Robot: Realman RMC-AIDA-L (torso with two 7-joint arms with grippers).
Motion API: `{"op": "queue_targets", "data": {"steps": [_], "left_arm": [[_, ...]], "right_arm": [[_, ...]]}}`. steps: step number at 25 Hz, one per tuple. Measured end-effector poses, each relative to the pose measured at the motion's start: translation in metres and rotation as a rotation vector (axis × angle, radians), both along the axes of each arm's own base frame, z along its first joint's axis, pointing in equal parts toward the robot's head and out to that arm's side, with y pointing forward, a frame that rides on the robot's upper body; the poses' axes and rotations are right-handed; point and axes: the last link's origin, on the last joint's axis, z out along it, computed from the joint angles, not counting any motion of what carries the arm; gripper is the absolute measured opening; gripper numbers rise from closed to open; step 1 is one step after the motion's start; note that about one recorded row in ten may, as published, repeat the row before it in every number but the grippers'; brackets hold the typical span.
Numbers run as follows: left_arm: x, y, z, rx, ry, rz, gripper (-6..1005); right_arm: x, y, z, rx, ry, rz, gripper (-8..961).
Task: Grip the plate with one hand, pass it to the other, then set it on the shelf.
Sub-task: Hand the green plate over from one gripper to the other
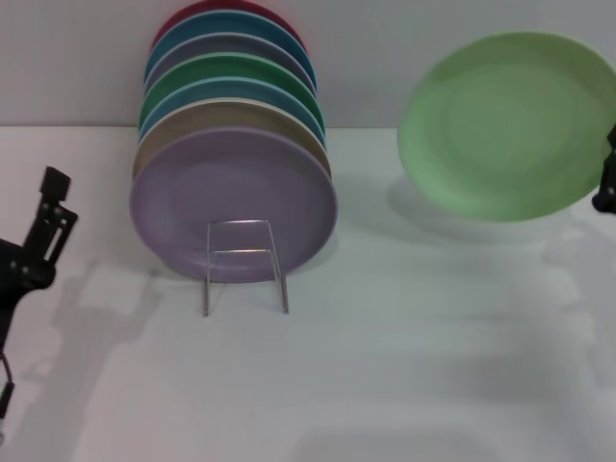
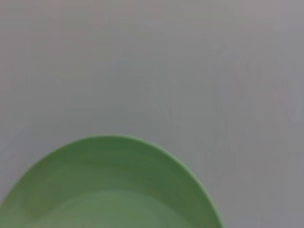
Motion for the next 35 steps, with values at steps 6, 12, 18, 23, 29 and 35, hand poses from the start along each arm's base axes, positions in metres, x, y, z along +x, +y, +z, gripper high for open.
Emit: {"op": "queue_targets", "data": {"steps": [6, 12, 18, 23, 29, 35], "left_arm": [[0.005, -0.011, -0.013, -0.044, 0.013, -0.015, 727], [0.011, -0.02, -0.027, -0.133, 0.026, -0.056, 724], [0.013, -0.026, -0.036, -0.195, 0.054, -0.081, 721], [0.021, -0.034, -0.052, -0.206, 0.132, -0.092, 719], [0.028, -0.037, -0.069, -0.231, 0.214, -0.078, 715], [0.028, -0.036, -0.074, -0.249, 0.23, -0.066, 712]], "right_arm": [[-0.001, -0.02, -0.014, -0.044, -0.016, 0.038, 19], [-0.004, -0.04, -0.027, -0.082, 0.007, 0.053, 19], [-0.016, -0.061, -0.046, -0.088, 0.011, 0.05, 18], [-0.031, -0.079, -0.062, -0.095, -0.023, 0.083, 18], [-0.04, -0.092, -0.072, -0.089, -0.051, 0.087, 19], [-0.052, -0.098, -0.078, -0.058, -0.079, 0.07, 18]]}}
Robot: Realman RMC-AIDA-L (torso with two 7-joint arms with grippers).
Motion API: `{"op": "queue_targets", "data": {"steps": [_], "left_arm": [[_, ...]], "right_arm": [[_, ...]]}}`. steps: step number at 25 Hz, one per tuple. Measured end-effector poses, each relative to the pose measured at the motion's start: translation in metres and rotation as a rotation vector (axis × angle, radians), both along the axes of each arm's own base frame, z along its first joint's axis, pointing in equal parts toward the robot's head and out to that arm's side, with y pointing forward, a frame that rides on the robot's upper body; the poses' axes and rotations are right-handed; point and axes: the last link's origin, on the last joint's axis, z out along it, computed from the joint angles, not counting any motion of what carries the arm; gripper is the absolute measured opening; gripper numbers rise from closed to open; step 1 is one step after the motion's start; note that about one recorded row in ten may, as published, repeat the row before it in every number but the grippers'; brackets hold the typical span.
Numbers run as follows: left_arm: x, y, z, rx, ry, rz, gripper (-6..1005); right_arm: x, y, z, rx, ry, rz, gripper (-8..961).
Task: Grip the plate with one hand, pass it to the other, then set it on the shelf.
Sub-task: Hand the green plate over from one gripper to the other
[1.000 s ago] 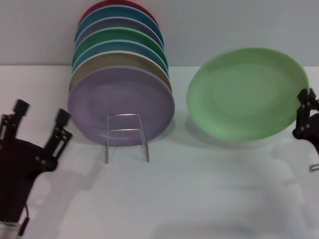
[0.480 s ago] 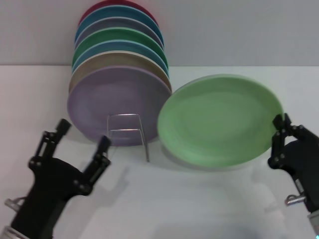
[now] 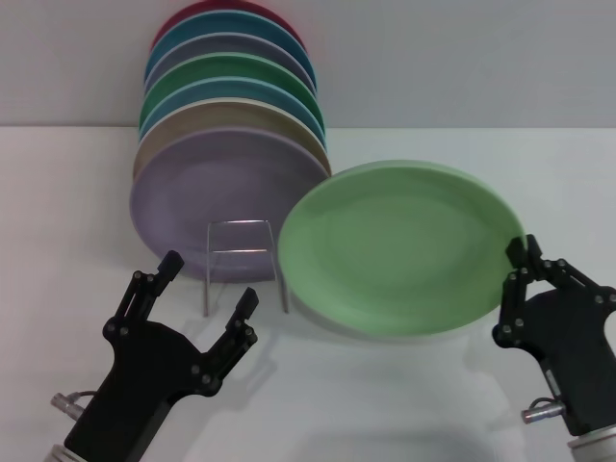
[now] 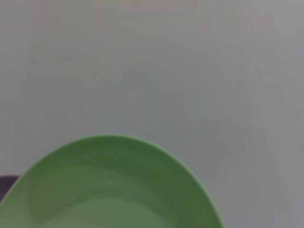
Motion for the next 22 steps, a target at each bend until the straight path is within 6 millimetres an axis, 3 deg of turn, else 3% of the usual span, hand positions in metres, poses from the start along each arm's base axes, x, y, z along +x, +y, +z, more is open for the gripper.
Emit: {"op": "queue_targets", "data": {"steps": [10, 22], "left_arm": [[0.002, 0.01, -0.008, -0.038, 0.021, 0.022, 707], [0.0, 0.02, -0.008, -0.041, 0.03, 0.052, 701]], "right_arm": [[-0.02, 0.0, -0.013, -0.031, -0.057, 0.057, 17], [-0.029, -0.004, -0.022, -0.079, -0.061, 0.098, 17]]}}
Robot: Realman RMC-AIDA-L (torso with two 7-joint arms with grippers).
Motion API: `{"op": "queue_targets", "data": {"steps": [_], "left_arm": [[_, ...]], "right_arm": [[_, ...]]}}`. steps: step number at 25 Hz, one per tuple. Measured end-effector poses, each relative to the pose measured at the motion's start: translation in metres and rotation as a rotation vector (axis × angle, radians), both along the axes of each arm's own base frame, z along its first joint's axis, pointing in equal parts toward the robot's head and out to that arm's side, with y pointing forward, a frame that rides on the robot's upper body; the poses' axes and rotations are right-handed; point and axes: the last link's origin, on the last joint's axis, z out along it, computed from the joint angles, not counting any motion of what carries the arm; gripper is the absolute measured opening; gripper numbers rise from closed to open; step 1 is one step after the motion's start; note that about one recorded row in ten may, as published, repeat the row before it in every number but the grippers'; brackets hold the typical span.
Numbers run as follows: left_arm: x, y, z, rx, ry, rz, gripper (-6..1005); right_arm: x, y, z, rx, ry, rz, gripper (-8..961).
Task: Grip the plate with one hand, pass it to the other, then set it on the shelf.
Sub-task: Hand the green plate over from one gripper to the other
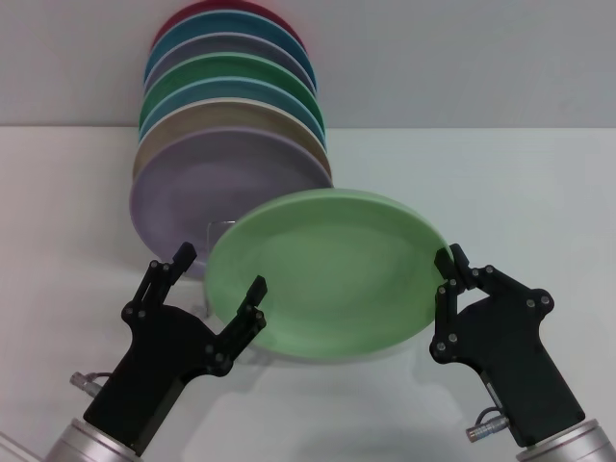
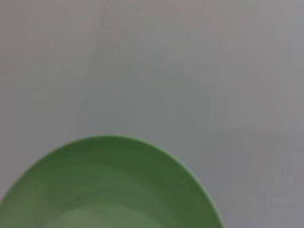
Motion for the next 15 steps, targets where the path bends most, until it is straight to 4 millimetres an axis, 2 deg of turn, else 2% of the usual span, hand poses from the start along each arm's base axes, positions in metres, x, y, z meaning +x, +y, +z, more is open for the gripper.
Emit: {"op": "queue_targets", "data": {"steps": [11, 15], "left_arm": [[-0.0053, 0.0016, 0.0031, 0.014, 0.014, 0.014, 695], [-0.0056, 0.0019, 0.0034, 0.016, 0.016, 0.016, 557]], "right_arm": [[0.0002, 0.0008, 0.0002, -0.003, -0.011, 0.012, 17], [0.001, 0.0017, 0.0009, -0.002, -0.014, 0.013, 17]]}}
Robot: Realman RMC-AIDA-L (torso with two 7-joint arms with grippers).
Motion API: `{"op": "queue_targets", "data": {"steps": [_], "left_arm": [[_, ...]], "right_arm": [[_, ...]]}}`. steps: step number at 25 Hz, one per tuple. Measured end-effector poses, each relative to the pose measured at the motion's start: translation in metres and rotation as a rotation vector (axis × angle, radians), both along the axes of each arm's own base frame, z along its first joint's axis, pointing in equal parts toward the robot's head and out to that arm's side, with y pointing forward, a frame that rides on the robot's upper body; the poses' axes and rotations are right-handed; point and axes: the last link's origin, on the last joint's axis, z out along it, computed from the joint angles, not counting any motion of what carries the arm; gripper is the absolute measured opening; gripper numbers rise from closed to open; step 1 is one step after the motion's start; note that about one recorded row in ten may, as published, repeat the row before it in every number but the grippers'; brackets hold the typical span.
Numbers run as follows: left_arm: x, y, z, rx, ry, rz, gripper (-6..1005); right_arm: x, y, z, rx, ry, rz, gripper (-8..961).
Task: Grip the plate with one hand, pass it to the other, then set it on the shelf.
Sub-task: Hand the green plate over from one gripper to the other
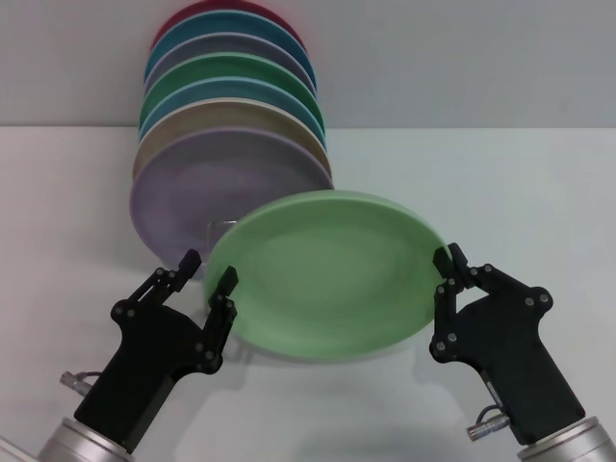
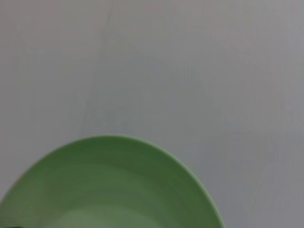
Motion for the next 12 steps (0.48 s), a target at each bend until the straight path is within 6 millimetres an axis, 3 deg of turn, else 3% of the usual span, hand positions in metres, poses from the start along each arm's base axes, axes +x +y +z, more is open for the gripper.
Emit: {"op": "queue_targets", "data": {"steps": [12], "left_arm": [[-0.0002, 0.0019, 0.0008, 0.007, 0.001, 0.002, 244]], "right_arm": [[0.0016, 0.0009, 0.0, -0.005, -0.011, 0.003, 19]]}}
